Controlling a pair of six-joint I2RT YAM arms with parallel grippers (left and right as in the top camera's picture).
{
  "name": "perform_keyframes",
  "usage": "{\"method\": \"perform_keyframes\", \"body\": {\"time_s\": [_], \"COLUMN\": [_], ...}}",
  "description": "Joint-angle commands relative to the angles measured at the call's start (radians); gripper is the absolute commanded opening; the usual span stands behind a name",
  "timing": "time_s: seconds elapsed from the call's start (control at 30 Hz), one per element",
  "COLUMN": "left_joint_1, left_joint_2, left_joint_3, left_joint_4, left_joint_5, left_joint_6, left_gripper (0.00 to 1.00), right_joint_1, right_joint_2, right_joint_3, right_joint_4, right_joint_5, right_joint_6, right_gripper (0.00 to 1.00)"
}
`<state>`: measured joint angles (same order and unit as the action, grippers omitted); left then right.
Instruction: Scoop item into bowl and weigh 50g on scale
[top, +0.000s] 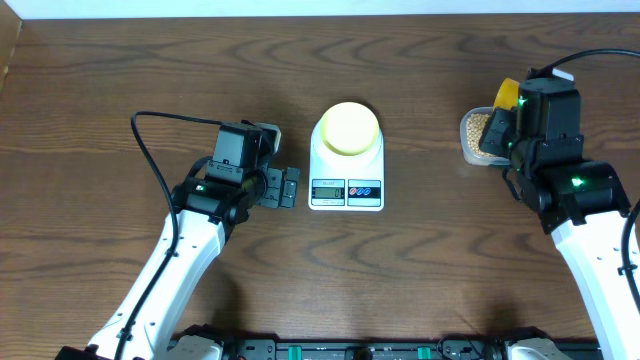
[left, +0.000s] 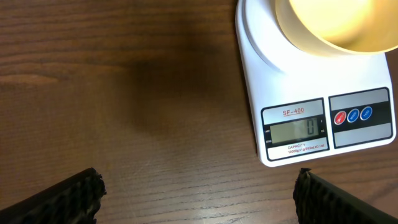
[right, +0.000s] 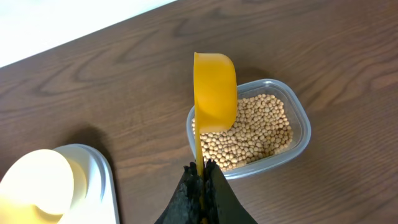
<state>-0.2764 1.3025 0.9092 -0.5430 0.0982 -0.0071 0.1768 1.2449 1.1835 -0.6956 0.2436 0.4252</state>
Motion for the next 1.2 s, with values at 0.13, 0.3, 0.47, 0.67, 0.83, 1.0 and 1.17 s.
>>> {"method": "perform_keyframes", "body": {"time_s": [0.13,0.3,0.47,0.67,0.83,1.0,1.17], "left_joint_1": [0.005,0.005,0.005,0.005,0.005,0.005,0.005], "left_joint_2": [-0.001,-0.001,-0.001,-0.001,-0.001,-0.001,-0.001], "left_joint_3": [-0.006,-0.006,-0.006,-0.006,-0.006,-0.006,-0.006], "left_joint_4": [-0.002,-0.002,-0.002,-0.002,-0.002,-0.002,-0.002], "left_joint_5": [-0.005,-0.005,-0.005,-0.005,-0.005,-0.005,-0.005], "left_joint_6": [-0.006,-0.006,-0.006,-0.006,-0.006,-0.006,-0.006], "left_gripper": [0.99,0.99,1.00,1.00,1.00,1.00,1.00], "right_joint_1": [-0.008,-0.026,-0.052,-0.053,-0.059,-0.066,-0.067], "right_joint_2": [-0.001,-0.002,-0.001,-0.002,-0.002,-0.002,-0.002], "right_joint_3": [0.011,0.011,0.011,0.011,0.011,0.011,0.011], "right_joint_4": [0.016,0.043,0.048,0.042,0.060,0.068,0.082], "right_joint_5": [0.022,0.025,0.035,0.034,0.035,0.035,0.035], "right_joint_6": [0.030,0.030,0.031,0.031,0.031,0.031,0.031], "right_gripper": [0.01,0.01,0.01,0.01,0.01,0.01,0.01]}}
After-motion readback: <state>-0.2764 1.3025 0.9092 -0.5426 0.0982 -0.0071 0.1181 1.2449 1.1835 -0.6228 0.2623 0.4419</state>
